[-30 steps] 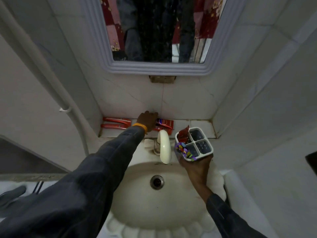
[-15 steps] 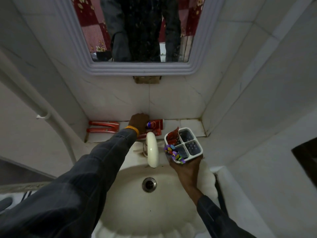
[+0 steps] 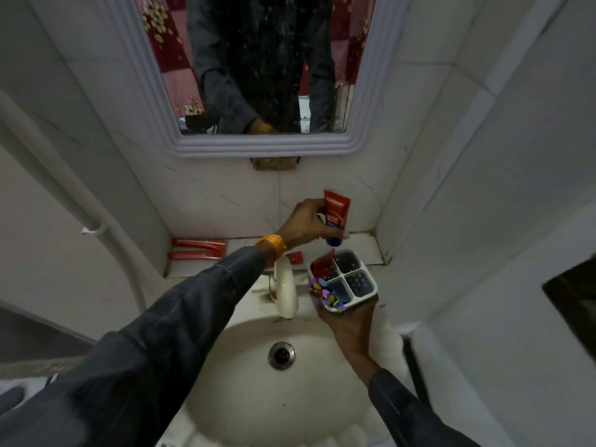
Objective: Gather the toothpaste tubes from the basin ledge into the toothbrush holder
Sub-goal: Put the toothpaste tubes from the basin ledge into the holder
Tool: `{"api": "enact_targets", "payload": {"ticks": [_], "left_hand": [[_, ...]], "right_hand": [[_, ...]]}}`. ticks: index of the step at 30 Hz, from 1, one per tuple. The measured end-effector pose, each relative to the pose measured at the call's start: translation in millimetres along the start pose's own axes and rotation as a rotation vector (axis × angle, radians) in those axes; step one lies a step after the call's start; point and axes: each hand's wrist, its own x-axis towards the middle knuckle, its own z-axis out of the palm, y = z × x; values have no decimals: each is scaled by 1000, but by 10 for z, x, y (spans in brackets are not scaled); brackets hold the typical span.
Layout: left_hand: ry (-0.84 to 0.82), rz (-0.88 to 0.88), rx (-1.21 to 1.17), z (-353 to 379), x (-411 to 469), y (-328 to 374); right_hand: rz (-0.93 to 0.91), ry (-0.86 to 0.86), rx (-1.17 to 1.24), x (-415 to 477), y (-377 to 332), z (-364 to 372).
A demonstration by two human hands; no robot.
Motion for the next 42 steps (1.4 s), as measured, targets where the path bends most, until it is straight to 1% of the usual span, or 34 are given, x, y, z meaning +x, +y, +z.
{"api": "enact_targets", "payload": {"ticks": [3, 6, 8, 10, 13, 14, 16, 18, 20, 21, 25, 27, 30, 35, 37, 39, 40, 42], "left_hand": [[-35, 22, 5, 81, 37, 19], [-10, -4, 67, 116, -9, -104], [15, 10, 220, 169, -33, -175], [23, 65, 387, 202, -26, -209], [13, 95, 519, 168, 4, -220], [4, 94, 502, 157, 5, -217], [19, 71, 396, 122, 5, -241], [94, 35, 320, 41, -17, -341], [156, -53, 334, -74, -78, -563], [154, -115, 371, -137, -128, -720], [4, -383, 643, -295, -432, -1313], [-54, -439, 690, -301, -540, -1480], [-55, -422, 722, -246, -559, -1549], [-147, -319, 853, -162, -460, -1502], [-128, -309, 845, -190, -452, -1441], [-34, -308, 771, -263, -447, -1346], [35, -311, 699, -315, -439, -1289], [162, -335, 425, -419, -430, -1125]], "right_hand": [[7, -3, 29, -26, 2, 21], [-4, -32, 30, -87, 5, 102], [-8, -40, 29, -115, 24, 110], [3, -46, 42, -122, 53, 120], [0, -53, 22, -134, 53, 143], [-6, -53, 15, -132, 50, 147], [-10, -52, 7, -115, 63, 138], [-4, -42, 4, -89, 72, 121], [7, -28, 12, -65, 81, 97], [9, -22, 13, -60, 81, 86], [20, -6, 28, -53, 119, 57], [28, -11, 37, -39, 140, 67], [31, -24, 30, -28, 130, 77], [31, -7, 29, -44, 148, 78], [29, -6, 22, -37, 153, 82], [20, -5, 16, -23, 161, 80], [17, -5, 11, -17, 163, 81], [24, 1, 13, -23, 161, 86]]}}
